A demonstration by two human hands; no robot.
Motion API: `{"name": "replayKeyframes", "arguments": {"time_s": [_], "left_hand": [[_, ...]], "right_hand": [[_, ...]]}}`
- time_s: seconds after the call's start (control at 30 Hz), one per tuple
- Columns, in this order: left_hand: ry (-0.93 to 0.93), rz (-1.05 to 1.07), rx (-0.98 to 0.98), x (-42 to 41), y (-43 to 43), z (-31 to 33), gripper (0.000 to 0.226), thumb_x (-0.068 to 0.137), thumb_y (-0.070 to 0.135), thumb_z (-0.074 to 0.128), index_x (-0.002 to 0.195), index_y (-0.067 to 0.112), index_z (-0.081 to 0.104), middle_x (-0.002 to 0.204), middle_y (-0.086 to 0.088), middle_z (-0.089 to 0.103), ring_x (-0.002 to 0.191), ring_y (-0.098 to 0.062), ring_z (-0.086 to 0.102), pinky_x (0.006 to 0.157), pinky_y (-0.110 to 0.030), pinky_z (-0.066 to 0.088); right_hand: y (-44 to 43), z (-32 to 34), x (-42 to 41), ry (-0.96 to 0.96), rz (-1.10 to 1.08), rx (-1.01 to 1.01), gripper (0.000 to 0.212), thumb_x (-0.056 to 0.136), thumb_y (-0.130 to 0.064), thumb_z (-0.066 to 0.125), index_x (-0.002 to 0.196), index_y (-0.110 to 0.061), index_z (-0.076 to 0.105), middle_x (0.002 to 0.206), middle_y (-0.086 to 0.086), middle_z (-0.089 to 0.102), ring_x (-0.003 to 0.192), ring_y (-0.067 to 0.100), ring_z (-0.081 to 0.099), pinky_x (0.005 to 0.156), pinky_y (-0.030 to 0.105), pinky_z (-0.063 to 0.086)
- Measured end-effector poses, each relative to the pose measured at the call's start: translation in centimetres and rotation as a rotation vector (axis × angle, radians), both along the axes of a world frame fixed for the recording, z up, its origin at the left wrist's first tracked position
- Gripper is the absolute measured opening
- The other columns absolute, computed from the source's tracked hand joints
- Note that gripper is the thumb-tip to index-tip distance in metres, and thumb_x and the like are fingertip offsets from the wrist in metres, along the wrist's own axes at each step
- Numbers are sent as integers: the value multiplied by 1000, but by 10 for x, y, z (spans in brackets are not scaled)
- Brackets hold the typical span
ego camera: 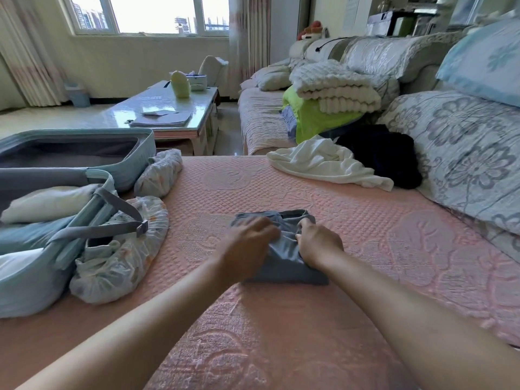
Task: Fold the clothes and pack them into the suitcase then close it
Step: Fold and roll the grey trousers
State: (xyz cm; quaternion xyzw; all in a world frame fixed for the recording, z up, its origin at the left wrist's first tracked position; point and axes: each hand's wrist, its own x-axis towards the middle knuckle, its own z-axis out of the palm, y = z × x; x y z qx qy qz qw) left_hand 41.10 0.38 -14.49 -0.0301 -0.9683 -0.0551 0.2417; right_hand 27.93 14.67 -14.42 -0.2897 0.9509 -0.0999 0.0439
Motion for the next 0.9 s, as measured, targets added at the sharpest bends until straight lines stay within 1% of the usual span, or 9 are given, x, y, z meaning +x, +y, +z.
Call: {"name": "replayKeyframes", "arguments": {"time_s": [0.07, 0.17, 0.3, 0.43, 0.53, 0.6, 0.7, 0.8, 0.9], "left_hand": [[-174, -86, -37, 2, 7, -7, 36, 97, 38, 44, 128, 31, 61, 137, 10, 56, 131, -15, 47, 110, -41, 37], [-453, 111, -12, 10, 4, -25, 64, 98, 63, 30, 155, 35, 24, 163, 11, 21, 150, -11, 14, 122, -34, 10], [-496, 152, -94, 10, 2, -20, 89, 82, 82, 9, 157, 35, 15, 164, 5, 18, 147, -18, 17, 120, -38, 16], [-528, 251, -215, 7, 5, -15, 112, 71, 91, 1, 158, 23, 12, 157, -3, 31, 138, -27, 25, 116, -41, 22], [-548, 243, -311, 9, 0, -11, 130, 59, 100, 5, 156, 15, 20, 151, -3, 39, 139, -27, 26, 118, -41, 19], [-540, 206, -233, 11, -4, -11, 121, 62, 93, 32, 154, 15, 26, 155, -1, 36, 145, -25, 21, 121, -39, 15], [-494, 132, -26, 18, -13, -14, 101, 68, 64, 64, 152, 16, 34, 158, -3, 34, 145, -20, 29, 119, -28, 21], [-455, 124, 169, 24, -18, -11, 82, 60, 53, 58, 135, 20, 56, 140, 0, 55, 124, -20, 55, 104, -29, 44], [-373, 186, 308, 28, -18, 0, 27, 57, 47, 56, 79, 32, 62, 78, 11, 65, 76, -17, 62, 66, -26, 48]], "right_hand": [[1, -3, -1, -11, -32, 100, 37, 97, -16, 44, 133, -14, 39, 123, 16, 62, 111, 35, 61, 77, 39, 41], [2, -4, -4, 15, -51, 178, 51, 93, -8, 41, 142, -13, 30, 124, 15, 61, 112, 34, 61, 76, 39, 41], [5, -2, 2, 166, 12, 200, 54, 96, -7, 35, 149, -15, 25, 125, 14, 62, 110, 32, 63, 77, 38, 45], [10, 2, 3, 486, 364, -36, 45, 92, -14, 48, 137, -18, 52, 136, 12, 50, 123, 34, 51, 101, 45, 39], [19, 12, 15, 92, 642, 45, 66, 95, -45, 55, 154, -23, 36, 162, 5, 28, 148, 26, 28, 119, 40, 23], [23, 10, 21, -61, 610, 327, 96, 90, -54, 61, 161, -25, 4, 168, 3, -2, 154, 19, 5, 122, 34, 6], [24, 6, 22, -11, 495, 340, 98, 89, -44, 61, 160, -27, -3, 168, 5, 1, 154, 19, 10, 122, 33, 8], [19, 10, 24, 7, 443, 300, 81, 87, -32, 61, 158, -26, 22, 159, 9, 34, 142, 26, 40, 114, 34, 35], [19, 32, 22, -7, 454, 222, 34, 83, -26, 60, 116, -25, 64, 114, 6, 68, 105, 27, 64, 84, 32, 53]]}}
